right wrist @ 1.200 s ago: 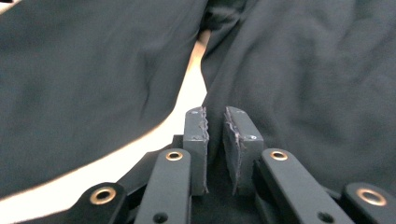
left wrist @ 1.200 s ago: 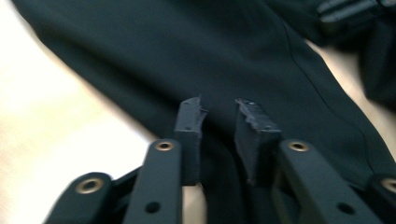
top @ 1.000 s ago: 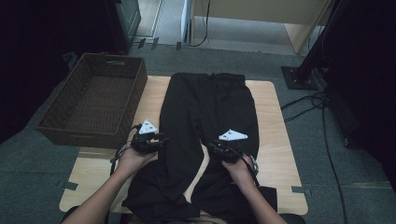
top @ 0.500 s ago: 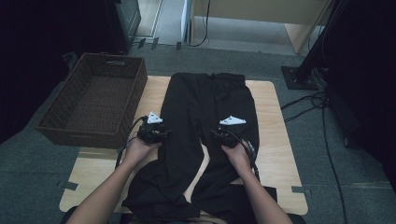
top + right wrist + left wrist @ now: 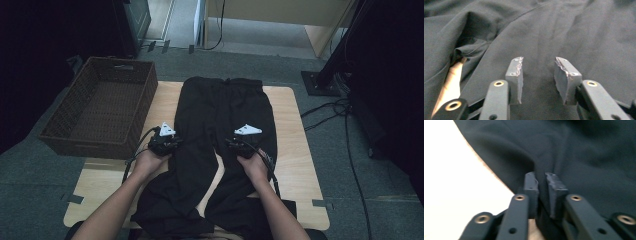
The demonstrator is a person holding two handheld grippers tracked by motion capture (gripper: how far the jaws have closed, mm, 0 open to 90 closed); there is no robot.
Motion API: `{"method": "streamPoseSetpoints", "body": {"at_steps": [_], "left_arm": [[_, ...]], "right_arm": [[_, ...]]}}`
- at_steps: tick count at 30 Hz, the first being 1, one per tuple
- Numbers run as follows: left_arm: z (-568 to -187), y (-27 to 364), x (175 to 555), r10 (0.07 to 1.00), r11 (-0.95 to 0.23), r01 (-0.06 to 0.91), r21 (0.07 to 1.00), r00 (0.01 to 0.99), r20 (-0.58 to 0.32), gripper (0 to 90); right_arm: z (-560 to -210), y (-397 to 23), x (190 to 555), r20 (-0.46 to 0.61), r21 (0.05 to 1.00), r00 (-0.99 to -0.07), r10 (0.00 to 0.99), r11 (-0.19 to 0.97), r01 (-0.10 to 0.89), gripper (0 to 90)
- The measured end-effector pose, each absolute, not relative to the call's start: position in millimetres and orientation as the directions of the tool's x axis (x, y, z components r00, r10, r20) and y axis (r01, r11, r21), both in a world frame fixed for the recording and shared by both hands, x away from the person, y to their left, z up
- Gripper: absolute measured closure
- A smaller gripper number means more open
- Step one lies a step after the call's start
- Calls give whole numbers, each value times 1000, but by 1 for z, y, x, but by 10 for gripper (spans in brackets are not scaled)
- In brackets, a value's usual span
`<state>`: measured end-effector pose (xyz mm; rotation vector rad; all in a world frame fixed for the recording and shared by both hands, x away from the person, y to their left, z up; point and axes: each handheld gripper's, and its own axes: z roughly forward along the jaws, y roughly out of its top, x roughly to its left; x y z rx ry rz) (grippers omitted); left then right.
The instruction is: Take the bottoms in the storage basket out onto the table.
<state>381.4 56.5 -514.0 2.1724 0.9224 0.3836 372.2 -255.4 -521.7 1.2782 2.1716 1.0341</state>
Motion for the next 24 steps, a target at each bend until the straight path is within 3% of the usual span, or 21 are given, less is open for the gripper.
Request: {"method": "streamPoseSetpoints", "body": {"at_steps": [5,8,17,24], "left_arm": [[-513,59,370,713,-465,519,717,700,-43,851],[-510,61,360,705,-474,533,701,707,-61,844],[-507,62,320,657,-506,541,672,746,-106,825],[-501,70,319,663,-447,544,710,735,-146,705]], "right_arm": [[-522,-250,364,6,772,-509,861,319,549,800],[-522,-250,357,18,771,-516,856,317,553,839],[-522,-255,317,54,771,-563,825,324,548,858],[-519,-256,308,84,755,-580,810,329,568,819]]}}
